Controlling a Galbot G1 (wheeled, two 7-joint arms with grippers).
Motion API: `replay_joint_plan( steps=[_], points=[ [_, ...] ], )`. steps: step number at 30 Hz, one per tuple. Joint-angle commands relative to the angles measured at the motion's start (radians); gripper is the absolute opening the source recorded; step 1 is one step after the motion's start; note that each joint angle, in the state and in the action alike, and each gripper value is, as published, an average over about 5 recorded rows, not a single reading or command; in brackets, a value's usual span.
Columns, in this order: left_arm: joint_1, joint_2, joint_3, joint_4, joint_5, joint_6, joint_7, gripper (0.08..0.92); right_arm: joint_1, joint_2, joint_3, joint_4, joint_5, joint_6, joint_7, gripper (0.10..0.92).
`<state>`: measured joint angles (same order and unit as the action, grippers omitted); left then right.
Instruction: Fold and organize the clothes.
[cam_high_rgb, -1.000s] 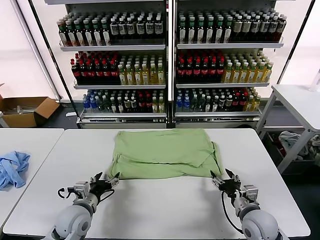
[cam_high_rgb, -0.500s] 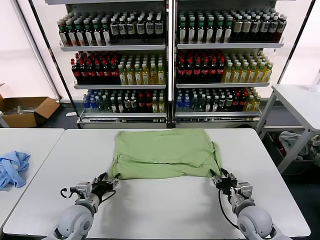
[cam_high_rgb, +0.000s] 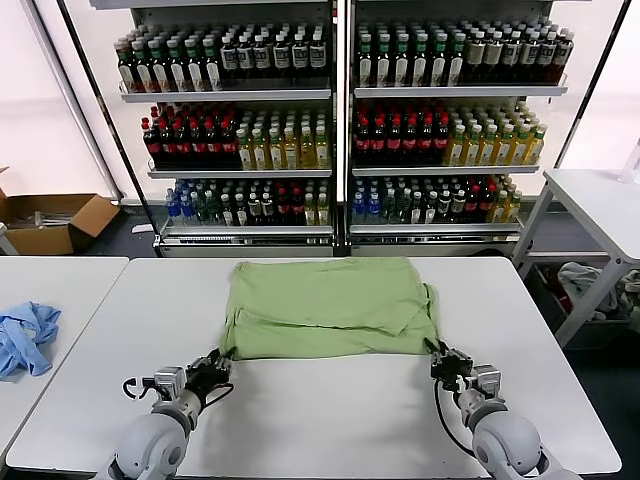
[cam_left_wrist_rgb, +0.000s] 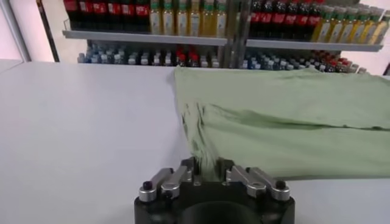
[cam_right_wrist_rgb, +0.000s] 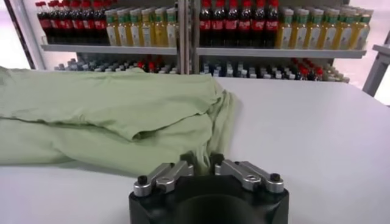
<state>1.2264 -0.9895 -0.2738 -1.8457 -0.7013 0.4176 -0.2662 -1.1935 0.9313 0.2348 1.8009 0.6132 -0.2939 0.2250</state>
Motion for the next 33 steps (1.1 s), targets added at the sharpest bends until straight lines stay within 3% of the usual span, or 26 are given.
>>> replay_joint_plan(
  steps=[1,5,8,16,24,33],
  points=[
    [0.007,0.011,-0.001,-0.014,0.024,-0.03,0.006,0.234,-0.004,-0.009,0.002,0.017,-0.008,0.002,0.001,0.134],
    [0.025,0.03,-0.006,-0.042,0.025,-0.031,-0.011,0.121,-0.029,-0.034,0.011,0.057,-0.011,0.002,0.003,0.134],
    [0.048,0.052,-0.012,-0.072,0.024,-0.028,-0.035,0.083,-0.061,-0.063,0.022,0.103,-0.011,0.002,0.006,0.134],
    [0.159,0.126,-0.021,-0.198,0.025,0.013,-0.132,0.081,-0.197,-0.15,0.049,0.268,-0.016,-0.014,0.026,0.134],
    [0.347,0.185,-0.05,-0.345,0.037,0.02,-0.278,0.081,-0.451,-0.192,0.092,0.433,-0.096,-0.007,0.078,0.134],
    [0.533,0.195,-0.037,-0.441,0.119,-0.002,-0.437,0.081,-0.666,-0.181,0.113,0.466,-0.235,0.053,0.135,0.134]
  ],
)
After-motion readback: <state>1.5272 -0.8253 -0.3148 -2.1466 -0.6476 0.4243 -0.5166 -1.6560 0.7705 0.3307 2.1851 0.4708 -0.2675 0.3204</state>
